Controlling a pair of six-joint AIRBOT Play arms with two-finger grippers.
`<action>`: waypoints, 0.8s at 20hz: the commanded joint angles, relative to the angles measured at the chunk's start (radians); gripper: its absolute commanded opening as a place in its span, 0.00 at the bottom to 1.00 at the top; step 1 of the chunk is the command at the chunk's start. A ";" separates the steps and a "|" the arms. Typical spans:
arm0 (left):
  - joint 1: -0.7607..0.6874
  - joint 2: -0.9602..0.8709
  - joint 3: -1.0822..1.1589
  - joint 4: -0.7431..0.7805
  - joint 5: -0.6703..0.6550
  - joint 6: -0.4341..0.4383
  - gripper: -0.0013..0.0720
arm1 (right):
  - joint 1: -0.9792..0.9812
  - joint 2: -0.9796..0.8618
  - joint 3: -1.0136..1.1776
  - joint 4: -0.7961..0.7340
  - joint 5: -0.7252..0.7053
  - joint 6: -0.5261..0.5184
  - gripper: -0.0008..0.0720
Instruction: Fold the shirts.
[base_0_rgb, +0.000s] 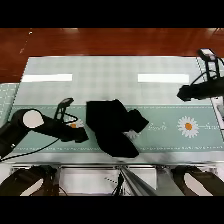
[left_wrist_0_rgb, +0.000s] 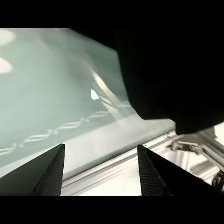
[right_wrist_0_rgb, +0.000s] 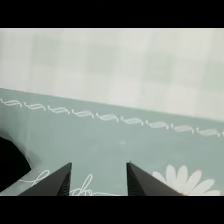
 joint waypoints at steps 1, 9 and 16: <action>-0.001 -0.029 -0.054 -0.151 0.042 0.097 0.78 | -0.101 0.003 -0.059 0.138 0.024 -0.069 0.61; -0.072 -0.216 -0.055 -0.254 0.195 0.168 0.77 | -0.101 0.003 -0.097 0.193 0.023 -0.083 0.61; -0.164 -0.372 -0.055 -0.432 0.274 0.322 0.22 | -0.101 0.002 -0.097 0.216 0.024 -0.082 0.61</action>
